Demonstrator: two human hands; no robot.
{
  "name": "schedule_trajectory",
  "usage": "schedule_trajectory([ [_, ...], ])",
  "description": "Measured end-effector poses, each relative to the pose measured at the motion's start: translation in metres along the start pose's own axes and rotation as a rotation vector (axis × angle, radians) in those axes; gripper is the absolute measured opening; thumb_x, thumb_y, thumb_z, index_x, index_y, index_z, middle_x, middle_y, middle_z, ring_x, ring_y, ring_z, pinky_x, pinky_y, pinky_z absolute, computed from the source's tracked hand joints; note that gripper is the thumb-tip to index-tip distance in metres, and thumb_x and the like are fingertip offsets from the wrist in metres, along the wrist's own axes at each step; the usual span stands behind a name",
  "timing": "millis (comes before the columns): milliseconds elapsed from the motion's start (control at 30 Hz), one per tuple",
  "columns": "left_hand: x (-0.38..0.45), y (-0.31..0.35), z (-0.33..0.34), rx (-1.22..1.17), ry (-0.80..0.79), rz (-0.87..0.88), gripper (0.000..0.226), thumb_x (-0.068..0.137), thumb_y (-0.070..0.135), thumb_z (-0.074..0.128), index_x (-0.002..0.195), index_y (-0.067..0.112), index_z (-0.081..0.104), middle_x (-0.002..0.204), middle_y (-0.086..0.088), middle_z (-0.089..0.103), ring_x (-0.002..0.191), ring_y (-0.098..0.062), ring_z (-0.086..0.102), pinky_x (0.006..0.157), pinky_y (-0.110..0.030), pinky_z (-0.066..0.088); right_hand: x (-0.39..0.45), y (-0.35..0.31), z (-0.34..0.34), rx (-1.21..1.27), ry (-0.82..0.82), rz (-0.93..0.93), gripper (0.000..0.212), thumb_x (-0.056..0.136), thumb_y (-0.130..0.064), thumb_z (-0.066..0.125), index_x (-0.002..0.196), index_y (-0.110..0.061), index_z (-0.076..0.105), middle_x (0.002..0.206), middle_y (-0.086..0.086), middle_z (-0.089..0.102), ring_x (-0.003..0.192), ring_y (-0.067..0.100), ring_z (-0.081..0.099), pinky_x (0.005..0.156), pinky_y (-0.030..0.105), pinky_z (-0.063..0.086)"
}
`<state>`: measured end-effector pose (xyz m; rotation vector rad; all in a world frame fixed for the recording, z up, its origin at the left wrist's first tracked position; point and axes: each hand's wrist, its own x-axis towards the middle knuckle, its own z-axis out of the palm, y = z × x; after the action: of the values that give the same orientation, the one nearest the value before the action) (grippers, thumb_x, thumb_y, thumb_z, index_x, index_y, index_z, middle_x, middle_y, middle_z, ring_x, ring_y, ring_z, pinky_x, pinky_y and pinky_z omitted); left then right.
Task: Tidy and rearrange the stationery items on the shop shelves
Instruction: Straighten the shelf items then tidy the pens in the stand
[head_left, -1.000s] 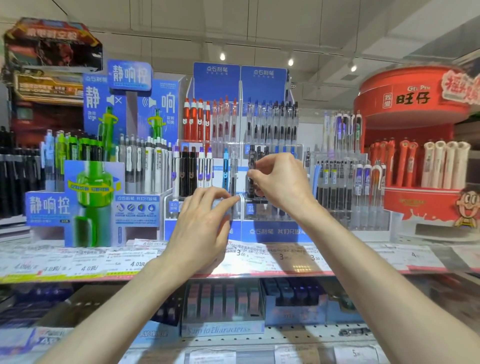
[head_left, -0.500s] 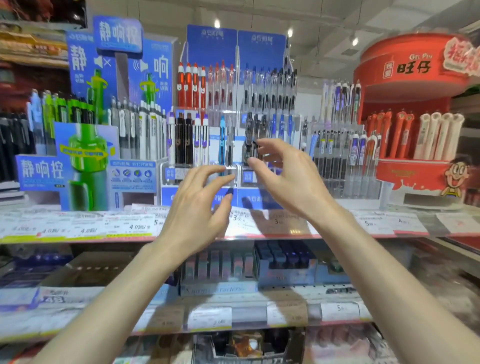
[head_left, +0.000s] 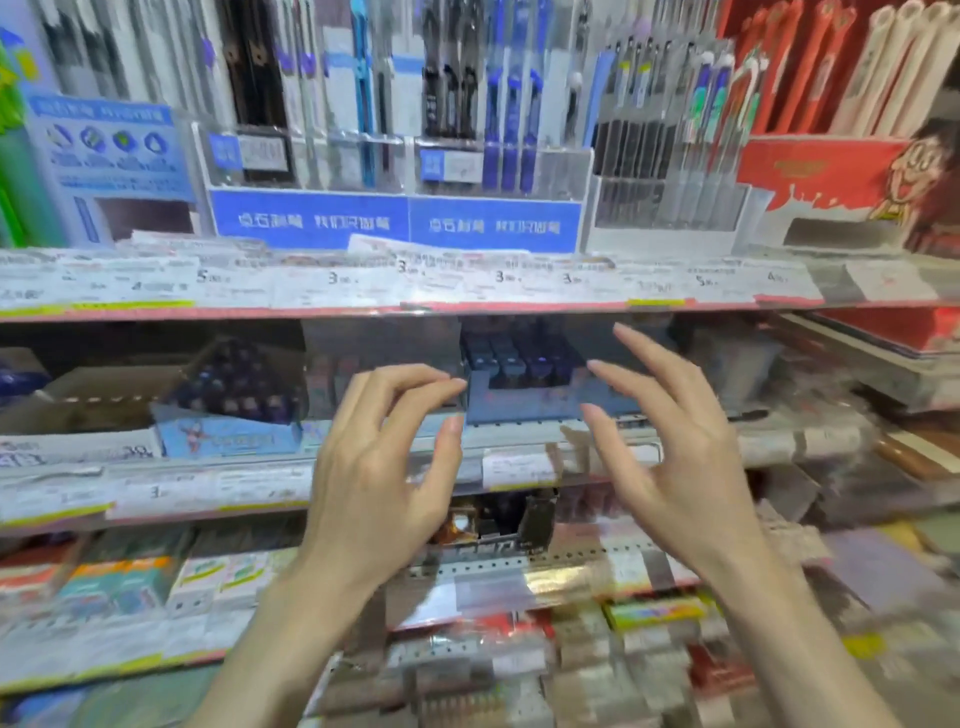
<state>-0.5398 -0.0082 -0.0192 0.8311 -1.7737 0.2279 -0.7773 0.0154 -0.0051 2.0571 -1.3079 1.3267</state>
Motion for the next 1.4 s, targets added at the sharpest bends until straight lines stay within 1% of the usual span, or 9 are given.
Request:
schedule_trajectory([
  [100,-0.018,0.008,0.031,-0.044,-0.080,-0.116,0.025,0.092,0.016,0.062,0.115,0.009,0.068,0.111,-0.004,0.062,0.106,-0.024,0.060,0.093,-0.032,0.045,-0.029,0.032,-0.005,0.040,0.002,0.086,0.031,0.092,-0.021,0.065,0.120,-0.007,0.068,0.133,0.007,0.058,0.124,0.023,0.055,0.107,0.029,0.040],
  [267,-0.021,0.031,0.087,-0.025,-0.230,-0.253,0.024,0.092,0.026,0.066,0.116,0.021,0.065,0.107,0.009,0.060,0.101,-0.013,0.059,0.088,-0.024,0.043,-0.049,0.110,-0.023,0.069,-0.070,0.215,0.034,0.094,-0.028,0.064,0.125,-0.015,0.063,0.120,-0.001,0.061,0.110,0.018,0.062,0.092,0.033,0.050],
  [400,-0.005,0.048,0.130,0.016,-0.330,-0.265,0.026,0.093,0.032,0.060,0.118,0.024,0.062,0.102,0.013,0.057,0.097,-0.011,0.060,0.086,-0.037,0.049,-0.043,0.169,-0.039,0.052,-0.192,0.247,0.032,0.096,-0.031,0.061,0.126,-0.020,0.062,0.114,-0.005,0.061,0.098,0.017,0.063,0.081,0.038,0.053],
  [600,0.018,0.059,0.169,0.203,-0.467,-0.263,0.025,0.096,0.034,0.059,0.119,0.026,0.062,0.106,0.013,0.060,0.103,-0.012,0.057,0.090,-0.036,0.047,-0.009,0.224,-0.041,0.004,-0.471,0.225,0.029,0.092,-0.035,0.065,0.119,-0.027,0.064,0.108,-0.009,0.063,0.098,0.015,0.063,0.085,0.036,0.051],
  [833,0.048,0.061,0.189,0.296,-0.623,-0.288,0.026,0.095,0.040,0.052,0.111,0.028,0.067,0.103,0.007,0.068,0.098,-0.018,0.063,0.085,-0.038,0.050,0.035,0.236,-0.034,-0.091,-0.784,0.092,0.021,0.094,-0.037,0.063,0.113,-0.032,0.072,0.105,-0.012,0.073,0.097,0.013,0.066,0.079,0.028,0.046],
  [1000,0.057,0.056,0.197,0.251,-0.704,-0.370,0.021,0.094,0.036,0.058,0.110,0.031,0.071,0.108,0.014,0.072,0.097,-0.009,0.065,0.087,-0.032,0.051,0.050,0.228,-0.016,-0.058,-0.901,0.018,0.021,0.092,-0.037,0.066,0.111,-0.031,0.073,0.111,-0.010,0.074,0.105,0.016,0.064,0.091,0.029,0.049],
  [1133,0.059,0.054,0.200,0.215,-0.706,-0.425,0.021,0.094,0.035,0.060,0.110,0.030,0.073,0.098,0.017,0.070,0.084,-0.001,0.057,0.083,-0.026,0.048,0.052,0.226,-0.007,-0.050,-0.953,0.001,0.019,0.091,-0.037,0.067,0.108,-0.033,0.072,0.111,-0.012,0.072,0.106,0.016,0.060,0.095,0.037,0.050],
  [1300,0.057,0.051,0.202,0.166,-0.704,-0.465,0.020,0.094,0.036,0.059,0.107,0.032,0.073,0.099,0.021,0.070,0.089,0.003,0.061,0.080,-0.021,0.044,0.053,0.226,-0.007,-0.071,-0.969,-0.021,0.018,0.092,-0.034,0.065,0.107,-0.034,0.072,0.109,-0.013,0.071,0.105,0.015,0.057,0.093,0.032,0.047],
  [1400,0.055,0.050,0.202,0.120,-0.691,-0.495,0.018,0.093,0.036,0.060,0.105,0.033,0.073,0.097,0.022,0.070,0.090,0.004,0.062,0.081,-0.021,0.046,0.052,0.225,-0.006,-0.066,-0.949,-0.020,0.018,0.093,-0.033,0.063,0.109,-0.033,0.072,0.111,-0.014,0.072,0.108,0.015,0.058,0.096,0.033,0.046],
])
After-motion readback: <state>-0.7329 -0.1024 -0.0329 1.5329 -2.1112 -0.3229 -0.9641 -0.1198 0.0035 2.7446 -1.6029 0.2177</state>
